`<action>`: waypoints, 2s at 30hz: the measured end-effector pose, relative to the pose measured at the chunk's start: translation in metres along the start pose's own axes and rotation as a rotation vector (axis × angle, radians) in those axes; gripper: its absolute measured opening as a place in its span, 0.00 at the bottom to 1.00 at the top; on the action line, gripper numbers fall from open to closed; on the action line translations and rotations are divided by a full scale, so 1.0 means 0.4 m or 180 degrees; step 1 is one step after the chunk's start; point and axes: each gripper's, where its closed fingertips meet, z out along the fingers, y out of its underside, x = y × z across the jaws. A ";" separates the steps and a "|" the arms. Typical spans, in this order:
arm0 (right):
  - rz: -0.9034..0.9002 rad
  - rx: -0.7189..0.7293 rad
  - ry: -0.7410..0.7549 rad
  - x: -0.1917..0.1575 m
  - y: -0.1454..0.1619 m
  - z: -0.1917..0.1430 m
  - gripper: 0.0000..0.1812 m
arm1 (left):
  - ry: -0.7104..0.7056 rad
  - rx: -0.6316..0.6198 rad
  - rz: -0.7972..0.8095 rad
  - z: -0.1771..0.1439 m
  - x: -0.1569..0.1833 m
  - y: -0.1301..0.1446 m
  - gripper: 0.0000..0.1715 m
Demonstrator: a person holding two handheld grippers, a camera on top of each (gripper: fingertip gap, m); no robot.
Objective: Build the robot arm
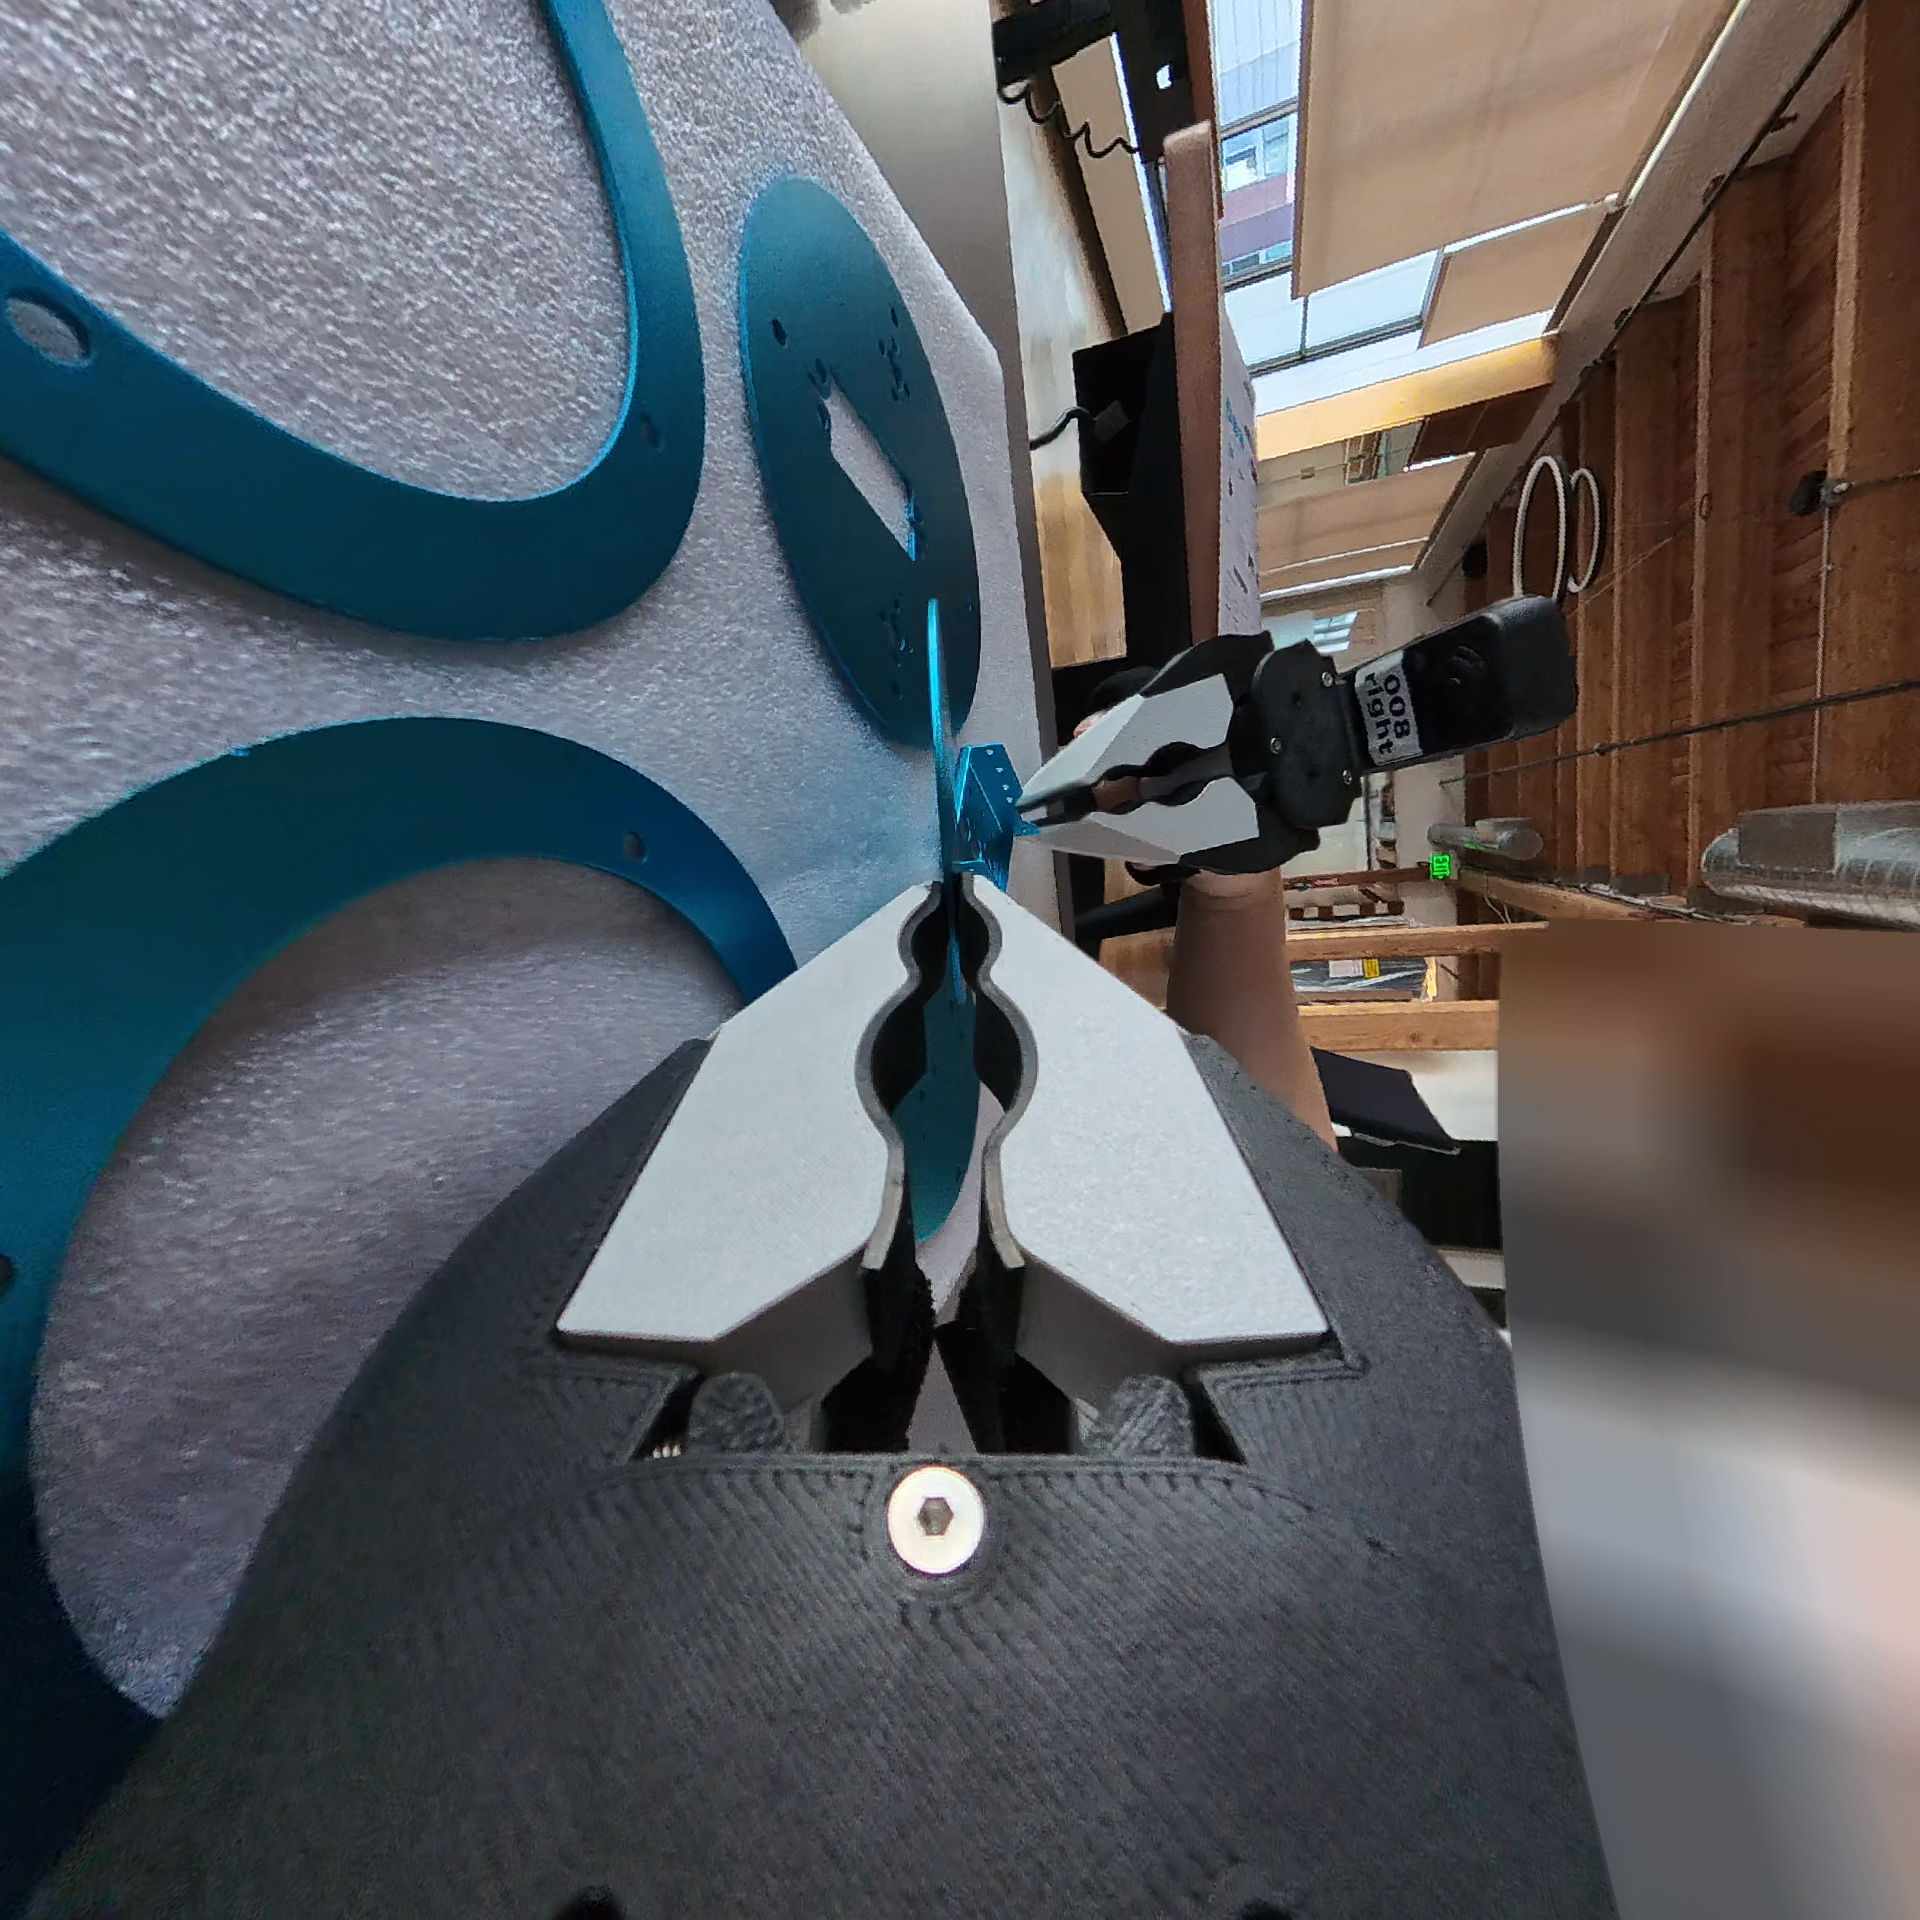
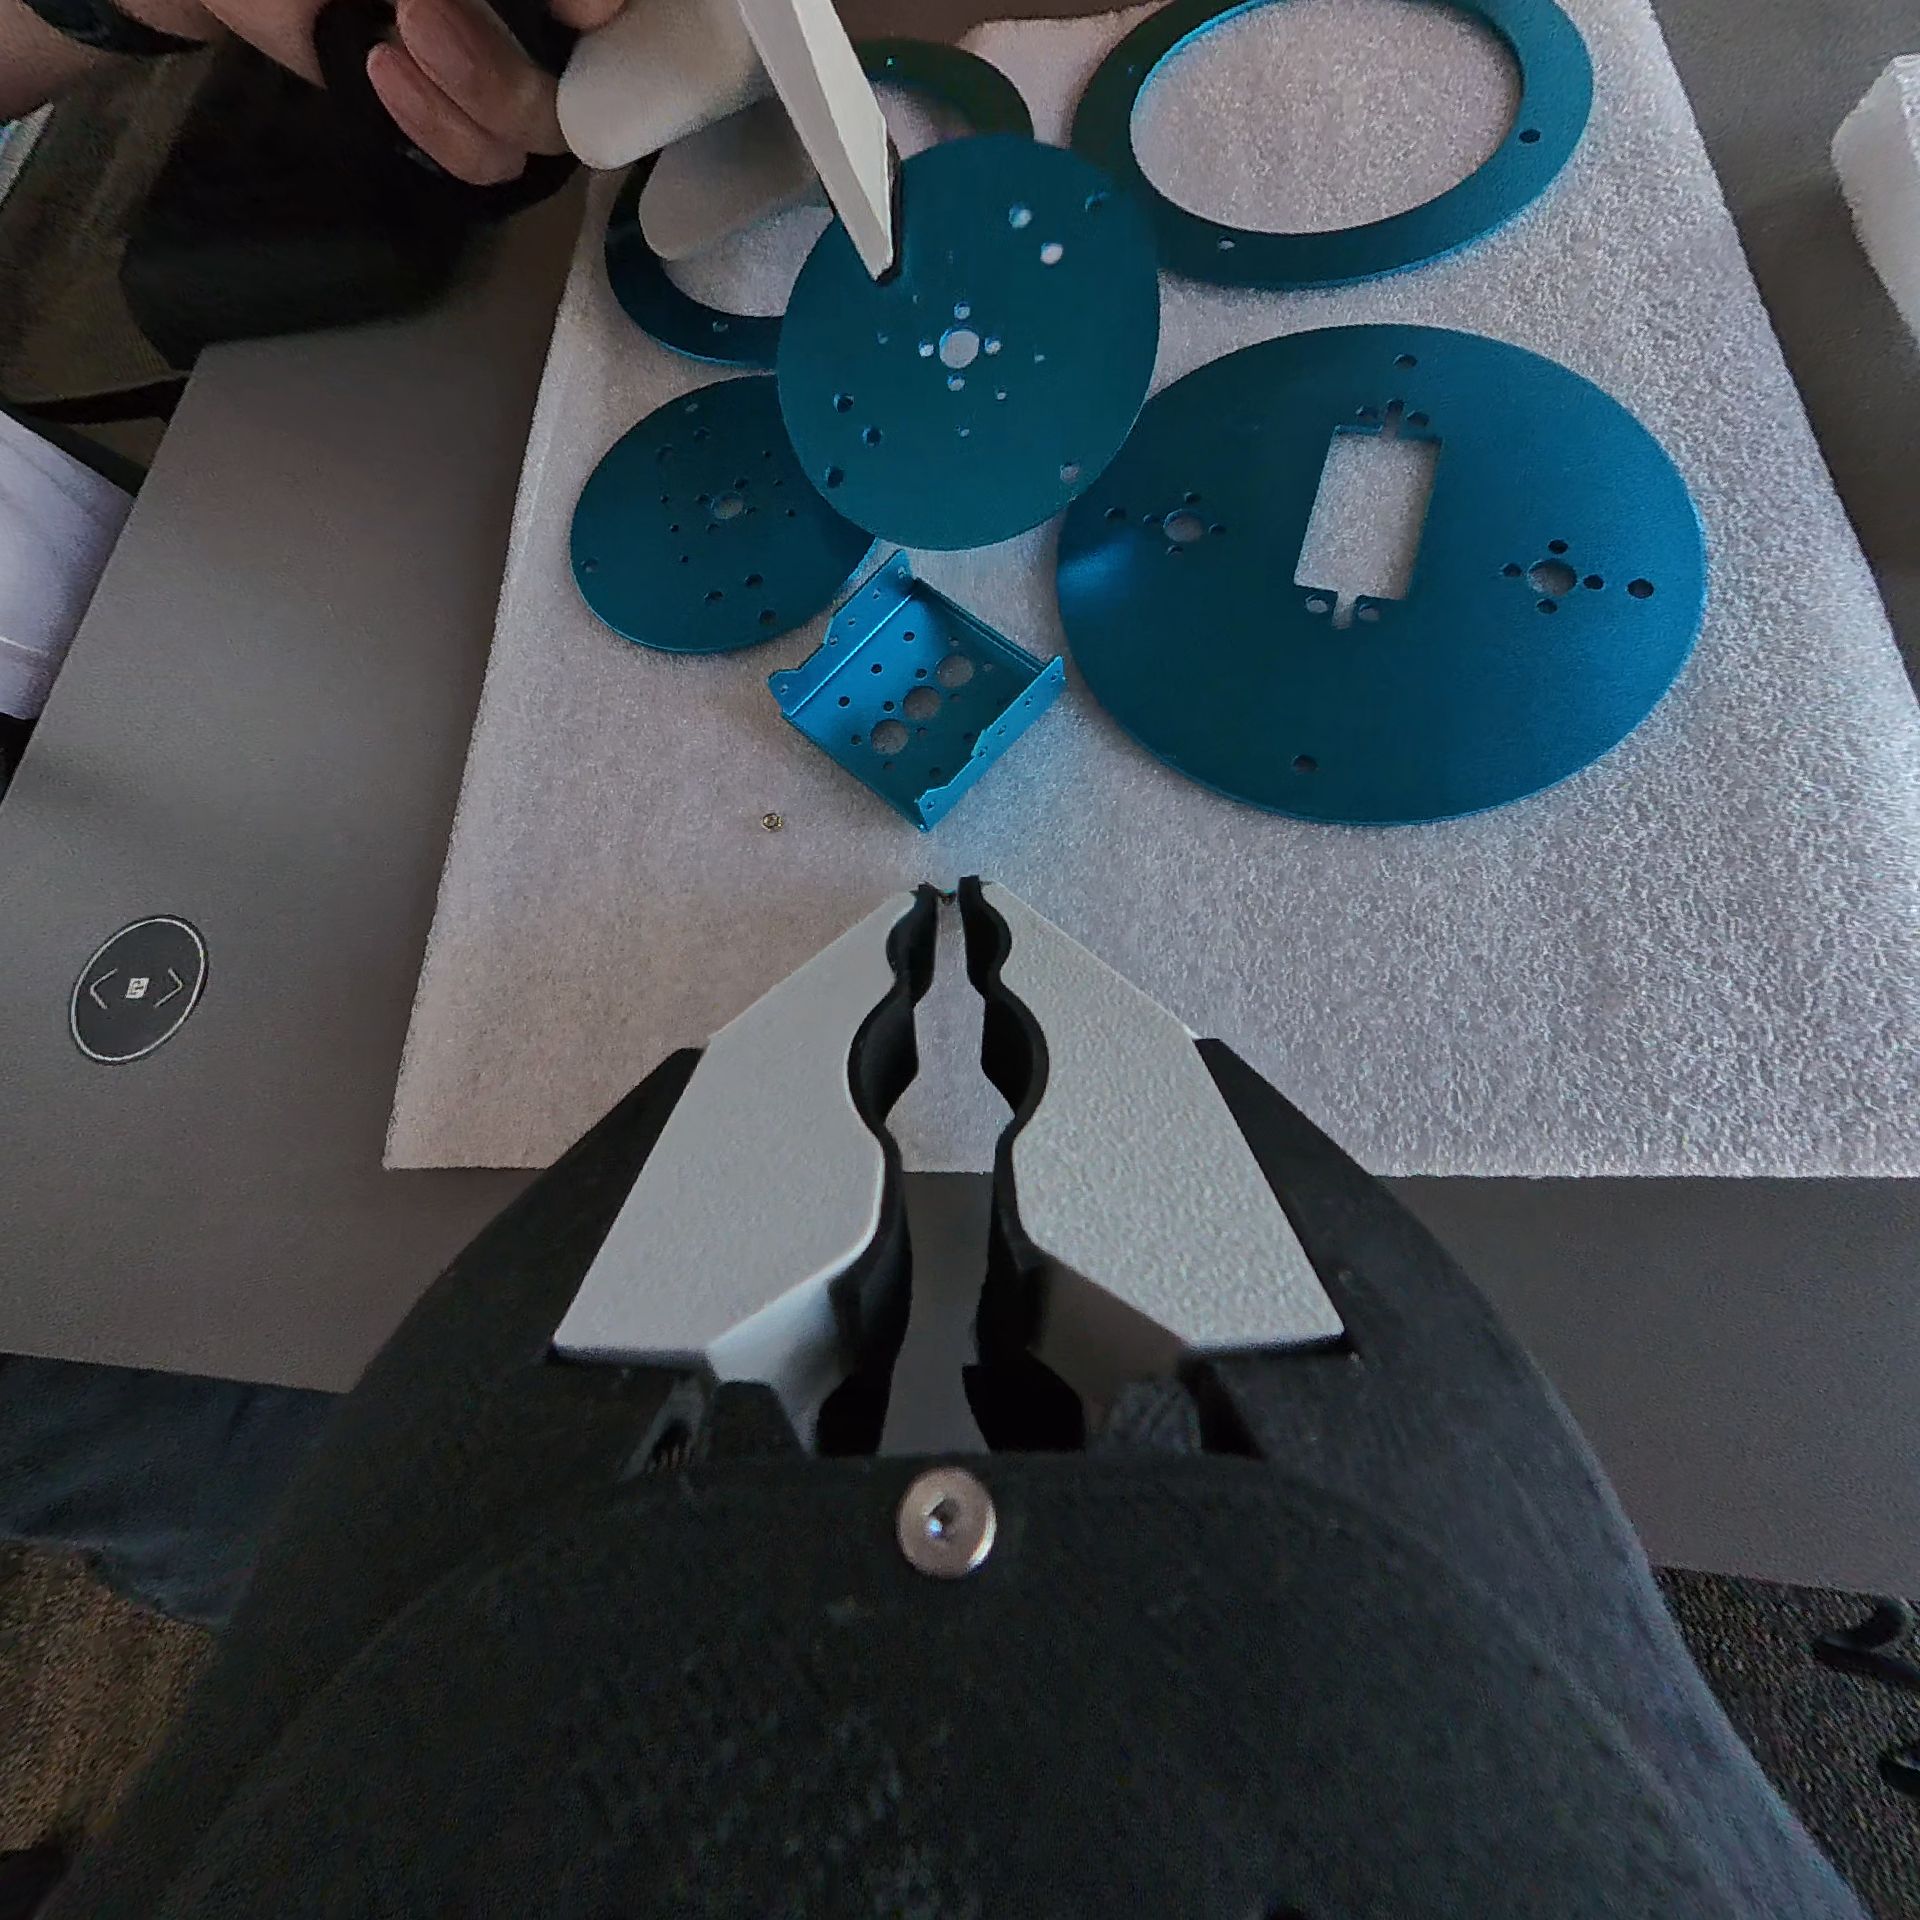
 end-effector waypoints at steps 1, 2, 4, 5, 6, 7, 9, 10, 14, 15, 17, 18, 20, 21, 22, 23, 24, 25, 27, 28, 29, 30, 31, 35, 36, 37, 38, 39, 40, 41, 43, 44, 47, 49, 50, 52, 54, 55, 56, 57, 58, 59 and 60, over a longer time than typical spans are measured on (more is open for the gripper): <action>-0.0006 0.0008 -0.0001 0.000 0.000 -0.001 0.01 | 0.0008 0.0009 -0.0055 0.000 -0.003 -0.002 0.00; -0.0023 0.0010 0.0000 -0.001 0.000 -0.001 0.01 | 0.0001 0.0002 -0.0114 0.001 -0.008 -0.003 0.00; -0.0061 0.0021 0.0024 -0.002 0.000 0.001 0.01 | -0.0023 -0.0146 -0.0228 0.006 -0.020 0.009 0.00; -0.0075 0.0029 0.0041 -0.001 -0.001 0.001 0.00 | 0.0008 -0.0240 -0.0301 0.007 -0.020 0.017 0.00; -0.0089 0.0036 0.0062 -0.001 -0.001 0.001 0.00 | 0.0059 -0.0302 -0.0384 0.007 -0.015 0.021 0.03; -0.0104 0.0042 0.0086 -0.002 -0.001 0.001 0.00 | 0.0087 -0.0328 -0.0443 0.006 -0.011 0.022 0.07; -0.0142 0.0054 0.0178 0.001 -0.002 0.000 0.00 | -0.0017 -0.0311 -0.0417 0.000 -0.014 0.017 0.13; -0.0171 0.0065 0.0232 0.001 -0.003 -0.001 0.00 | -0.0104 -0.0302 -0.0342 -0.005 -0.015 0.016 0.15; -0.0300 0.0154 0.0548 0.006 -0.014 -0.008 0.00 | -0.0641 -0.0368 0.0220 -0.029 -0.021 0.020 0.19; -0.0327 0.0210 0.0591 0.001 -0.021 -0.010 0.00 | -0.0806 -0.0388 0.0421 -0.035 -0.024 0.023 0.20; -0.0352 0.0276 0.0717 -0.001 -0.028 -0.015 0.00 | -0.1073 -0.0406 0.0783 -0.040 -0.026 0.026 0.22; -0.0358 0.0283 0.0755 -0.003 -0.028 -0.017 0.00 | -0.1165 -0.0428 0.0904 -0.040 -0.027 0.029 0.23; -0.0360 0.0339 0.0866 0.000 -0.033 -0.025 0.00 | -0.1351 -0.0390 0.1139 -0.041 -0.025 0.021 0.31; -0.0334 0.0396 0.0884 -0.002 -0.037 -0.029 0.00 | -0.1483 -0.0339 0.1349 -0.043 -0.022 0.013 0.36; -0.0294 0.0455 0.0881 -0.004 -0.041 -0.032 0.00 | -0.1543 -0.0308 0.1607 -0.037 -0.008 0.012 0.42; -0.0267 0.0505 0.0887 -0.006 -0.044 -0.035 0.00 | -0.1545 -0.0289 0.1877 -0.022 0.012 0.018 0.48; -0.0254 0.0549 0.0900 -0.006 -0.046 -0.039 0.00 | -0.1520 -0.0291 0.2147 0.001 0.033 0.034 0.52; -0.0240 0.0583 0.0903 -0.007 -0.046 -0.041 0.00 | -0.1499 -0.0338 0.2394 0.031 0.046 0.059 0.57; -0.0218 0.0645 0.0894 -0.010 -0.047 -0.046 0.00 | -0.1633 -0.0466 0.2816 0.084 0.041 0.098 0.56; -0.0215 0.0685 0.0904 -0.011 -0.049 -0.049 0.00 | -0.1700 -0.0486 0.2998 0.106 0.041 0.109 0.52; -0.0210 0.0720 0.0897 -0.013 -0.050 -0.052 0.00 | -0.1744 -0.0464 0.3124 0.126 0.044 0.113 0.50; -0.0207 0.0743 0.0881 -0.017 -0.051 -0.053 0.00 | -0.1809 -0.0445 0.3196 0.141 0.042 0.114 0.46; -0.0210 0.0755 0.0886 -0.018 -0.051 -0.055 0.00 | -0.1890 -0.0464 0.3235 0.152 0.033 0.113 0.45; -0.0229 0.0760 0.0870 -0.026 -0.047 -0.061 0.00 | -0.2004 -0.0569 0.3341 0.170 0.008 0.112 0.35; -0.0231 0.0760 0.0866 -0.027 -0.046 -0.062 0.00 | -0.2007 -0.0573 0.3378 0.171 0.007 0.111 0.35; -0.0238 0.0760 0.0859 -0.029 -0.046 -0.063 0.00 | -0.2000 -0.0577 0.3391 0.171 0.007 0.110 0.35; -0.0243 0.0755 0.0850 -0.030 -0.045 -0.064 0.00 | -0.1982 -0.0587 0.3408 0.172 0.006 0.111 0.35; -0.0246 0.0750 0.0858 -0.029 -0.045 -0.064 0.00 | -0.1962 -0.0605 0.3436 0.172 0.006 0.111 0.35; -0.0246 0.0744 0.0873 -0.027 -0.045 -0.065 0.00 | -0.1940 -0.0629 0.3452 0.172 0.006 0.111 0.34; -0.0241 0.0737 0.0887 -0.025 -0.046 -0.065 0.00 | -0.1920 -0.0657 0.3461 0.172 0.006 0.112 0.33; -0.0243 0.0750 0.0923 -0.023 -0.053 -0.065 0.00 | -0.1910 -0.0660 0.3495 0.169 0.010 0.107 0.24; -0.0259 0.0762 0.0953 -0.023 -0.058 -0.064 0.00 | -0.1897 -0.0641 0.3507 0.167 0.015 0.103 0.24; -0.0414 0.0717 0.1033 -0.030 -0.073 -0.052 0.00 | -0.1888 -0.0803 0.3536 0.163 0.011 0.111 0.24; -0.0576 0.0653 0.1123 -0.030 -0.084 -0.041 0.00 | -0.1846 -0.0842 0.3628 0.164 0.015 0.116 0.24; -0.0650 0.0638 0.1145 -0.031 -0.091 -0.036 0.00 | -0.1823 -0.0877 0.3648 0.164 0.017 0.120 0.24; -0.0773 0.0666 0.1159 -0.035 -0.110 -0.028 0.00 | -0.1772 -0.0918 0.3678 0.160 0.023 0.128 0.24; -0.1023 0.0649 0.1109 -0.052 -0.129 -0.013 0.00 | -0.1710 -0.0963 0.3703 0.154 0.033 0.135 0.24; -0.1221 0.0613 0.1135 -0.058 -0.136 -0.006 0.00 | -0.1701 -0.1002 0.3723 0.150 0.036 0.138 0.24; -0.1426 0.0560 0.1129 -0.065 -0.140 0.003 0.00 | -0.1715 -0.1037 0.3752 0.145 0.038 0.139 0.24; -0.1603 0.0500 0.1132 -0.069 -0.141 0.014 0.00 | -0.1722 -0.1072 0.3788 0.142 0.039 0.140 0.24; -0.1738 0.0447 0.1138 -0.070 -0.140 0.025 0.00 | -0.1724 -0.1104 0.3821 0.139 0.039 0.141 0.24; -0.1852 0.0391 0.1112 -0.073 -0.136 0.036 0.00 | -0.1731 -0.1125 0.3846 0.137 0.039 0.142 0.24; -0.1943 0.0330 0.1120 -0.071 -0.132 0.046 0.00 | -0.1720 -0.1144 0.3871 0.137 0.040 0.143 0.24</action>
